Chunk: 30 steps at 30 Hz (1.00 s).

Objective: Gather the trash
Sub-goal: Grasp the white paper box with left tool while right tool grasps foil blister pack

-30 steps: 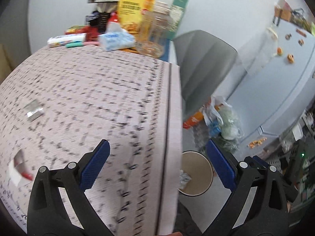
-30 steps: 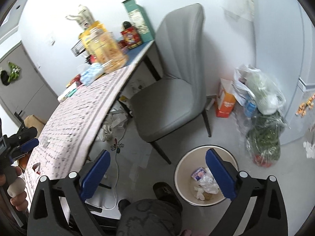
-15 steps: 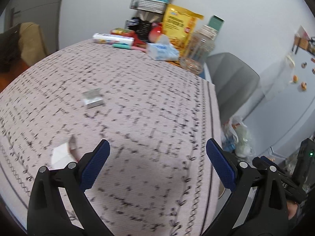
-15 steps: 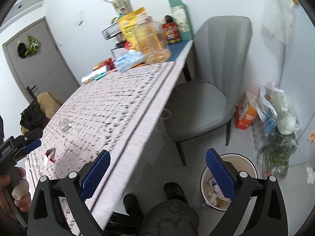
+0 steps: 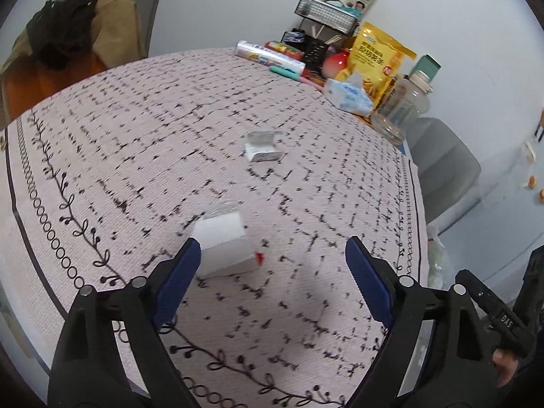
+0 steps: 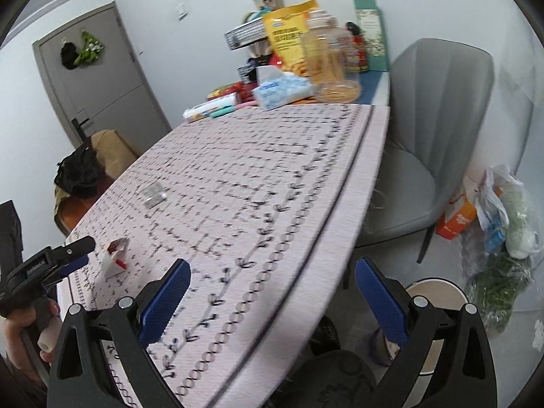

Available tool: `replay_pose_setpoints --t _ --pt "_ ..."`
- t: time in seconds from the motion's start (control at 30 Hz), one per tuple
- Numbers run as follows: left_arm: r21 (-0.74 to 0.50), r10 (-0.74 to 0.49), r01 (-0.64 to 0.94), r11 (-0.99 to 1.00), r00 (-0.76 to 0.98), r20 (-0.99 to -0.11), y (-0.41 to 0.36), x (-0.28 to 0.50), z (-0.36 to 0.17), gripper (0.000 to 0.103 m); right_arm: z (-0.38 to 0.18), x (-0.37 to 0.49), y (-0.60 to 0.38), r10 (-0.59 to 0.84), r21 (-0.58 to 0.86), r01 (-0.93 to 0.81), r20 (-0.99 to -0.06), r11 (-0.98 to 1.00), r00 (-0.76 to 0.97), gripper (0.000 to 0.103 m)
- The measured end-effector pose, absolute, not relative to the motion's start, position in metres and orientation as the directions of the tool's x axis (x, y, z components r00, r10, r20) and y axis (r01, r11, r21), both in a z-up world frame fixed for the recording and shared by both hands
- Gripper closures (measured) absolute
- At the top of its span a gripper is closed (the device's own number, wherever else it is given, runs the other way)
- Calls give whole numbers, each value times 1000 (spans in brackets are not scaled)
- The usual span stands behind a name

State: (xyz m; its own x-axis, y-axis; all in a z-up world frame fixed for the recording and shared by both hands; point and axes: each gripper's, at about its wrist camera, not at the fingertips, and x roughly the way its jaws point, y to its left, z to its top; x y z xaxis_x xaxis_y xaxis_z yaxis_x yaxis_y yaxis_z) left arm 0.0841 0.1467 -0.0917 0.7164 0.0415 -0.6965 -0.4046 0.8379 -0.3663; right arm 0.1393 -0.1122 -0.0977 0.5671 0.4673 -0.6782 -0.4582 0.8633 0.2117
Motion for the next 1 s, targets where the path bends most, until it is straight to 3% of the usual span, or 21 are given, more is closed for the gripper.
replay_pose_setpoints --t 0.2,0.5,0.53,1.0 --pt "-380 46 -454 806 687 -725 160 79 -111 23 -95 135 -83 508 213 -515 -671 830 540 8" --pt "-378 57 -501 778 656 -753 170 92 -126 45 -99 135 -42 543 200 -591 -684 782 487 8" --pt "-377 59 -505 776 654 -755 171 94 -127 55 -100 135 -37 545 198 -598 -687 777 480 8" --pt "-415 116 -541 732 699 -706 211 86 -110 57 -101 151 47 546 126 -687 -715 716 437 9"
